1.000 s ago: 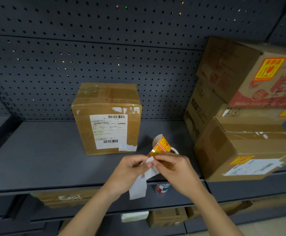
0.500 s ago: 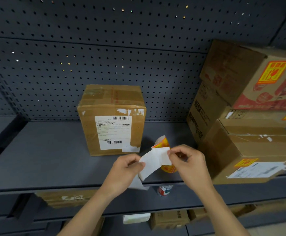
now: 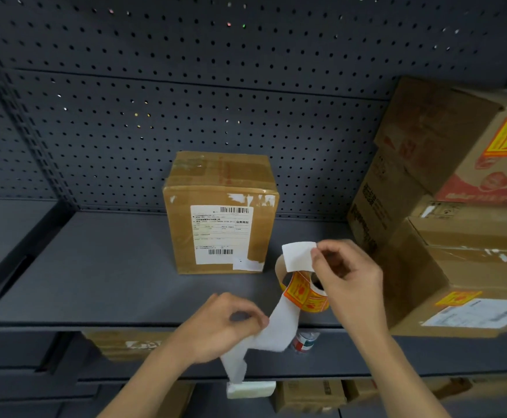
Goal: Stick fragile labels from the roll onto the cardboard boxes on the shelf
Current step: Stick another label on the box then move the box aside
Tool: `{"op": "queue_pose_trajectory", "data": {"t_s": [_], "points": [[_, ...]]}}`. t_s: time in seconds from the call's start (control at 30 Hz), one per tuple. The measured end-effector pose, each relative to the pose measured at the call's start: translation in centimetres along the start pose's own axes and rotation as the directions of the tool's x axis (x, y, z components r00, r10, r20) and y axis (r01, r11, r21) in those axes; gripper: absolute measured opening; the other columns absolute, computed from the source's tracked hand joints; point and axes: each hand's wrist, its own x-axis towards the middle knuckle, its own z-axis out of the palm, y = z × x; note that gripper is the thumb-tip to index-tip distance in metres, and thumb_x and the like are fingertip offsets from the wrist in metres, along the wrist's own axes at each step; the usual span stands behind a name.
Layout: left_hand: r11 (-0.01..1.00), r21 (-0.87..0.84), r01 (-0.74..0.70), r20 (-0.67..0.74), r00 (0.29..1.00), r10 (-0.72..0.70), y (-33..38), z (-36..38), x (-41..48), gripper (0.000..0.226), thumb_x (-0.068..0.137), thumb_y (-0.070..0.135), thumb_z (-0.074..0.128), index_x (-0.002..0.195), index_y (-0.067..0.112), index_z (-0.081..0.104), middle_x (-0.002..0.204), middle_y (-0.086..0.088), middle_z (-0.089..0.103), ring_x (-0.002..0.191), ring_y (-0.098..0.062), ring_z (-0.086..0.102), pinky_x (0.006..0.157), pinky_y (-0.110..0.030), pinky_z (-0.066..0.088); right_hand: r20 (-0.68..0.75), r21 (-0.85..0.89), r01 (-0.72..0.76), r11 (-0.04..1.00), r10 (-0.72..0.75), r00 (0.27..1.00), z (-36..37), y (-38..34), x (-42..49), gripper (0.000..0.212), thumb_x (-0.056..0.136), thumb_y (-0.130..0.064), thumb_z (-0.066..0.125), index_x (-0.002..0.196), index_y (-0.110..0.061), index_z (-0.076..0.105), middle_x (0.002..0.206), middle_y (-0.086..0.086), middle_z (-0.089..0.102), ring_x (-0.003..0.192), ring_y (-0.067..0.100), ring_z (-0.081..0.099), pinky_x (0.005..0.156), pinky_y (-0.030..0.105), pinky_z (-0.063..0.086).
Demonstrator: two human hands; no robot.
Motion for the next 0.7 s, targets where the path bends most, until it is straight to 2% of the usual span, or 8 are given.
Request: {"op": "queue_pose_trajectory", "data": {"t_s": [0.1, 0.2, 0.3, 0.4, 0.47, 0.57, 0.7], "points": [[0.992, -0.107, -0.061, -0.204, 0.978, 0.038, 0.1, -0.3, -0.3, 0.017, 0.097, 0.032, 0.064, 0.092, 0.025, 0.079, 0.095, 0.016, 0.076, 0.097, 0.002, 0.067, 0.093, -0.026, 0.05, -0.003, -0.057, 0.119, 0.991, -0.12, 0.993, 1.2, -0.5, -0.7, 0.005, 0.088, -0.01, 0.072, 0.092, -0.012, 0.073, 0.09, -0.007, 0.066, 0.081, 0.006, 0.063, 0.068, 0.017, 0.05], [0.907, -0.399, -0.138, -0.349, 0.937, -0.011, 1.2, -0.3, -0.3, 0.021, 0.098, 0.024, 0.063, 0.09, 0.01, 0.077, 0.093, -0.003, 0.078, 0.095, -0.017, 0.073, 0.095, -0.034, 0.055, -0.011, -0.095, 0.215, 0.972, -0.217, 0.976, 2.3, -1.0, -1.3, 0.011, 0.09, -0.017, 0.069, 0.095, -0.008, 0.074, 0.095, -0.004, 0.066, 0.084, 0.005, 0.064, 0.071, 0.022, 0.053], [0.689, -0.717, -0.105, -0.294, 0.942, -0.162, 2.4, -0.3, 0.0, 0.032, 0.086, 0.034, 0.064, 0.095, 0.005, 0.076, 0.095, -0.016, 0.078, 0.091, -0.031, 0.075, 0.088, -0.043, 0.06, 0.013, -0.218, 0.333, 0.917, -0.339, 0.941, 3.2, -1.0, -1.7, 0.011, 0.092, -0.017, 0.069, 0.098, -0.01, 0.075, 0.101, -0.001, 0.068, 0.084, 0.01, 0.067, 0.069, 0.031, 0.058], [0.541, -0.836, -0.092, -0.236, 0.95, -0.204, 2.9, -0.3, 0.2, 0.036, 0.086, 0.034, 0.066, 0.1, 0.002, 0.075, 0.097, -0.019, 0.077, 0.086, -0.03, 0.074, 0.078, -0.038, 0.061, 0.048, -0.276, 0.426, 0.862, -0.43, 0.901, 3.7, -1.1, -2.1, 0.011, 0.092, -0.018, 0.068, 0.096, -0.012, 0.077, 0.101, -0.001, 0.07, 0.081, 0.013, 0.069, 0.064, 0.033, 0.059], [0.495, -0.862, -0.106, -0.237, 0.948, -0.211, 3.0, -0.4, 0.4, 0.03, 0.092, 0.027, 0.065, 0.101, 0.0, 0.074, 0.094, -0.017, 0.077, 0.083, -0.026, 0.074, 0.075, -0.034, 0.062, 0.067, -0.284, 0.471, 0.835, -0.473, 0.878, 4.0, -1.2, -2.3, 0.012, 0.093, -0.018, 0.067, 0.093, -0.011, 0.077, 0.098, 0.001, 0.071, 0.078, 0.015, 0.07, 0.064, 0.032, 0.058], [0.557, -0.821, -0.129, -0.282, 0.939, -0.199, 2.5, -0.6, 0.8, 0.021, 0.094, 0.016, 0.065, 0.101, -0.001, 0.074, 0.094, -0.02, 0.075, 0.083, -0.025, 0.073, 0.079, -0.036, 0.062, 0.126, -0.293, 0.528, 0.797, -0.515, 0.848, 4.3, -1.2, -2.6, 0.013, 0.092, -0.019, 0.067, 0.092, -0.011, 0.078, 0.095, 0.001, 0.071, 0.077, 0.016, 0.07, 0.067, 0.03, 0.059], [0.732, -0.66, -0.168, -0.381, 0.915, -0.134, 1.6, -0.9, 1.3, 0.012, 0.094, 0.006, 0.065, 0.094, 0.001, 0.076, 0.09, -0.017, 0.075, 0.08, -0.02, 0.068, 0.075, -0.033, 0.058, 0.173, -0.224, 0.493, 0.84, -0.464, 0.869, 4.3, -0.6, -2.6, 0.014, 0.091, -0.027, 0.07, 0.096, -0.015, 0.077, 0.098, -0.001, 0.068, 0.081, 0.016, 0.068, 0.069, 0.034, 0.058]]}}
